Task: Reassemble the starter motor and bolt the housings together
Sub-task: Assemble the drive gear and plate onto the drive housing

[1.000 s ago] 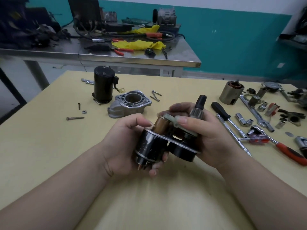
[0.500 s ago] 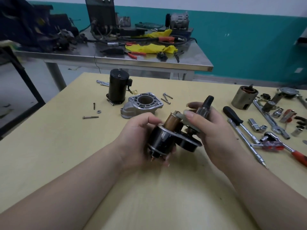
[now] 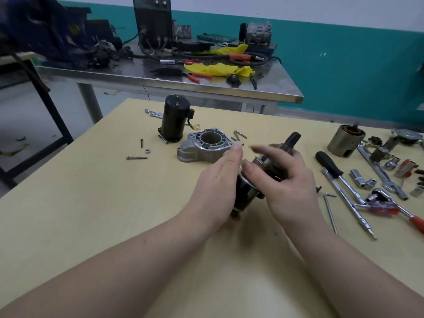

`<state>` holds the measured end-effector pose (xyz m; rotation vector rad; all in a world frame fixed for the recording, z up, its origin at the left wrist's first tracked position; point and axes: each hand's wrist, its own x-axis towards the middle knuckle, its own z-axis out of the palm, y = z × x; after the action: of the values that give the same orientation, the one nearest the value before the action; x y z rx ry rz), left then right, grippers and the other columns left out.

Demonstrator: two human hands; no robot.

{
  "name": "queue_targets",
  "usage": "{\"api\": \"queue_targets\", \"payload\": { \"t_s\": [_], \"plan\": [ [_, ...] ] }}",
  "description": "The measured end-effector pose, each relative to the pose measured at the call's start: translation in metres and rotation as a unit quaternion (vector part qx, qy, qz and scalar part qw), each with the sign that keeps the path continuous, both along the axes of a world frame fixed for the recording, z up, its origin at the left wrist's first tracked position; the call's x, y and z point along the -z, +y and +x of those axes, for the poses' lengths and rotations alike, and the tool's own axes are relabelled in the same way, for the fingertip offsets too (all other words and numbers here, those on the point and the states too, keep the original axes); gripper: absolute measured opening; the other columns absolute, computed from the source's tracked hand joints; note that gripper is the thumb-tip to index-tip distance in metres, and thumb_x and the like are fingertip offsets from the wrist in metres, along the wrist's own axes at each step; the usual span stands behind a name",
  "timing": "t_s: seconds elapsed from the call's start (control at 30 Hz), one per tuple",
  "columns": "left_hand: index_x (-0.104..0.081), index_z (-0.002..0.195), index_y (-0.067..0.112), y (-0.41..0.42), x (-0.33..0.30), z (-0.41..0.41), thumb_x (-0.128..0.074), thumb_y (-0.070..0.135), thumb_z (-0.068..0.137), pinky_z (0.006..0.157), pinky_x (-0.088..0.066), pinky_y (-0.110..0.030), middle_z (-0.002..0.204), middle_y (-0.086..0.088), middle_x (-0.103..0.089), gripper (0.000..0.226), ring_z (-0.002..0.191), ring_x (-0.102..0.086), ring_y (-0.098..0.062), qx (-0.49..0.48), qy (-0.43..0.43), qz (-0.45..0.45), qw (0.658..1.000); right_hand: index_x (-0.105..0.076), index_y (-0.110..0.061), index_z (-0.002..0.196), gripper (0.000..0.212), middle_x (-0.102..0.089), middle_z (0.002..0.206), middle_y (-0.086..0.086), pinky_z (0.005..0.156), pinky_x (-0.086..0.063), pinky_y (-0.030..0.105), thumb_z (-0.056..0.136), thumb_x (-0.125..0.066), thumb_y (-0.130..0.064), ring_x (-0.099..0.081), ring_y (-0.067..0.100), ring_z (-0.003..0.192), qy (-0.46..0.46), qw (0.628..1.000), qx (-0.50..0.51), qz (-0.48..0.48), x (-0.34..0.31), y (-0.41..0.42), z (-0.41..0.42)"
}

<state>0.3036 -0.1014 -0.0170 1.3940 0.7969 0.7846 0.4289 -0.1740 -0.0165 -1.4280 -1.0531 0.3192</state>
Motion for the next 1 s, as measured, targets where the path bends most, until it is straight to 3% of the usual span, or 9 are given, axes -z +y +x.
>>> {"api": "queue_targets", "payload": {
  "t_s": [0.1, 0.23, 0.4, 0.47, 0.6, 0.83, 0.87, 0.93, 1.0],
  "plan": [
    [-0.080, 0.099, 0.034, 0.000, 0.001, 0.003, -0.036, 0.093, 0.086, 0.076, -0.066, -0.043, 0.095, 0.005, -0.082, 0.075, 0.093, -0.079, -0.015, -0.024, 0.017, 0.037, 0.999, -0.079, -0.042, 0.105, 0.020, -0.054, 0.118, 0.002, 0.086, -0.049, 0.008, 0.086, -0.084, -0.036, -0.062, -0.001, 0.106, -0.003, 1.000, -0.004, -0.005, 0.002, 0.001, -0.007],
    [-0.079, 0.093, 0.029, 0.005, 0.003, 0.003, -0.029, 0.093, 0.088, 0.082, -0.062, -0.045, 0.088, 0.007, -0.081, 0.081, 0.089, -0.077, -0.014, -0.080, 0.039, 0.063, 0.994, -0.076, -0.048, 0.113, 0.028, -0.046, 0.130, 0.001, 0.094, -0.041, 0.001, 0.087, -0.067, -0.057, -0.056, -0.009, 0.114, -0.062, 0.998, -0.016, -0.029, 0.000, -0.002, -0.016],
    [-0.079, 0.083, 0.027, 0.009, -0.006, -0.008, -0.055, 0.088, 0.083, 0.050, -0.055, -0.037, 0.073, -0.009, -0.074, 0.065, 0.059, -0.071, -0.025, -0.002, -0.039, -0.073, 0.997, -0.063, -0.055, 0.136, 0.051, -0.043, 0.154, -0.016, 0.114, -0.037, 0.012, 0.094, -0.042, -0.073, -0.041, -0.011, 0.142, -0.016, 0.990, -0.126, -0.060, -0.003, -0.006, -0.003],
    [-0.080, 0.087, 0.018, 0.012, -0.005, -0.009, -0.064, 0.073, 0.088, 0.049, -0.052, -0.036, 0.070, -0.016, -0.067, 0.057, 0.056, -0.064, -0.027, 0.028, -0.066, -0.077, 0.994, -0.058, -0.050, 0.143, 0.047, -0.058, 0.146, -0.019, 0.107, -0.047, 0.015, 0.098, -0.051, -0.061, -0.056, -0.004, 0.134, 0.075, 0.990, -0.119, 0.005, -0.004, -0.004, -0.002],
    [-0.078, 0.089, 0.013, 0.010, 0.000, -0.009, -0.063, 0.053, 0.091, 0.049, -0.050, -0.035, 0.069, -0.020, -0.063, 0.043, 0.053, -0.059, -0.030, 0.071, -0.110, -0.106, 0.986, -0.045, -0.056, 0.147, 0.057, -0.070, 0.128, 0.002, 0.096, -0.059, 0.031, 0.101, -0.067, -0.031, -0.071, 0.019, 0.119, 0.161, 0.980, -0.072, 0.089, 0.002, -0.002, -0.005],
    [-0.078, 0.095, 0.003, 0.016, 0.006, -0.012, -0.058, 0.049, 0.091, 0.048, -0.049, -0.032, 0.067, -0.021, -0.060, 0.050, 0.047, -0.055, -0.031, 0.140, -0.180, -0.143, 0.963, -0.072, -0.022, 0.123, 0.040, -0.078, 0.115, -0.001, 0.086, -0.059, 0.027, 0.088, -0.078, -0.039, -0.074, 0.019, 0.110, 0.163, 0.982, -0.089, 0.019, -0.004, -0.008, 0.011],
    [-0.079, 0.094, 0.005, 0.017, 0.005, -0.013, -0.059, 0.051, 0.090, 0.047, -0.049, -0.031, 0.066, -0.021, -0.061, 0.050, 0.046, -0.056, -0.031, 0.152, -0.190, -0.151, 0.958, -0.071, -0.019, 0.124, 0.045, -0.078, 0.116, 0.002, 0.087, -0.060, 0.033, 0.086, -0.080, -0.039, -0.074, 0.023, 0.109, 0.183, 0.978, -0.103, 0.013, -0.003, -0.009, 0.012],
    [-0.080, 0.094, 0.006, 0.017, 0.005, -0.013, -0.062, 0.055, 0.087, 0.047, -0.050, -0.030, 0.066, -0.020, -0.063, 0.053, 0.045, -0.056, -0.029, 0.177, -0.201, -0.165, 0.949, -0.068, -0.011, 0.128, 0.051, -0.073, 0.122, 0.018, 0.092, -0.057, 0.065, 0.087, -0.078, -0.040, -0.069, 0.047, 0.110, 0.238, 0.959, -0.154, -0.001, -0.001, -0.008, 0.009],
    [-0.080, 0.094, 0.006, 0.017, 0.005, -0.013, -0.061, 0.057, 0.088, 0.046, -0.049, -0.029, 0.065, -0.019, -0.062, 0.055, 0.045, -0.055, -0.028, 0.194, -0.197, -0.173, 0.945, -0.064, -0.003, 0.129, 0.048, -0.065, 0.125, 0.033, 0.092, -0.050, 0.076, 0.093, -0.073, -0.033, -0.064, 0.056, 0.107, 0.262, 0.947, -0.186, 0.001, 0.002, -0.007, 0.007]
  ]
}}
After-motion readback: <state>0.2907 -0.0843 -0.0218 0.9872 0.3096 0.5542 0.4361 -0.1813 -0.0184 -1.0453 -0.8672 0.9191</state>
